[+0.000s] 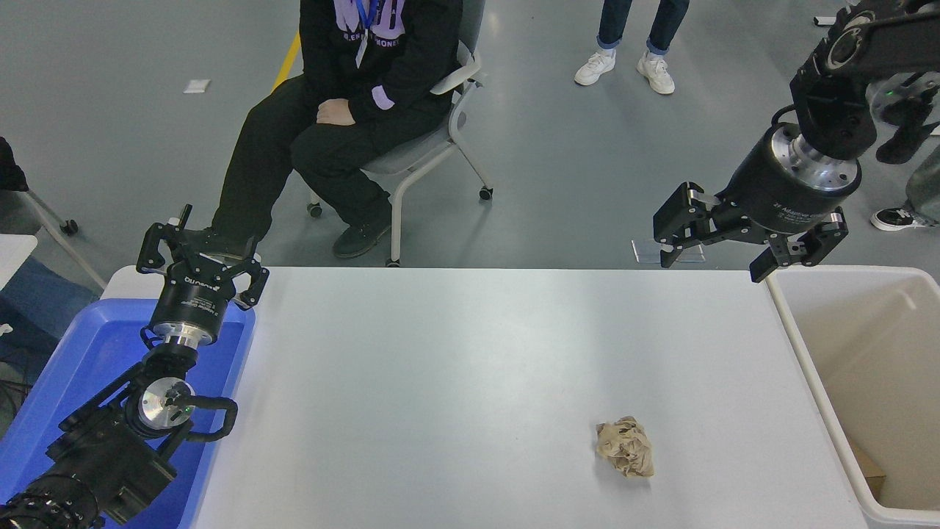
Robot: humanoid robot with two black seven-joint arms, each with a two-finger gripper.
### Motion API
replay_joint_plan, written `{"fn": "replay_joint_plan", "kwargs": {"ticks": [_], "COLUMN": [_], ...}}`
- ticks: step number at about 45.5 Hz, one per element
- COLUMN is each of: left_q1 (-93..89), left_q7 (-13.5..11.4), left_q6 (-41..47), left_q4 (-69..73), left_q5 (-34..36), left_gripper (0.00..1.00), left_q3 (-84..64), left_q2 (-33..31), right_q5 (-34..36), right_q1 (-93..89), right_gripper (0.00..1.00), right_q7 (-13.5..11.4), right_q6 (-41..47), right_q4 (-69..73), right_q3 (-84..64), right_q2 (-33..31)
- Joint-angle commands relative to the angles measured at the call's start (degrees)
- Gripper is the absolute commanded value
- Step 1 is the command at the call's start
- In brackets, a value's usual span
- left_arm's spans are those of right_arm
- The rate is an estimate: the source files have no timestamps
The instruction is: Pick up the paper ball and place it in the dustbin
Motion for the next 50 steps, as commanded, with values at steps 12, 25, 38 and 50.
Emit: {"fn": "replay_joint_plan", "kwargs": {"ticks": [12,25,38,50], "left_q1": [0.0,0.0,0.0,0.0], "left_q7": [0.1,0.1,0.1,0.1], "left_q6": [0.0,0.0,0.0,0.0], "left_q4": [0.0,0.0,0.0,0.0], "left_q5": [0.1,0.0,0.0,0.0], "left_gripper": [0.98,0.98,0.98,0.98], "left_q3": [0.0,0.0,0.0,0.0], "left_q2": [0.0,0.0,0.0,0.0], "right_q5": [0.0,0.0,0.0,0.0], "right_q1": [-0.1,0.0,0.6,0.1], "right_gripper": [1.0,1.0,1.0,1.0], "right_q7": [0.0,0.0,0.0,0.0], "right_q6": [0.0,0.0,0.0,0.0], "right_q4": [0.0,0.0,-0.1,0.0], "right_q3": [0.0,0.1,0.1,-0.1], "right_q2": [0.1,0.1,-0.1,-0.4]}}
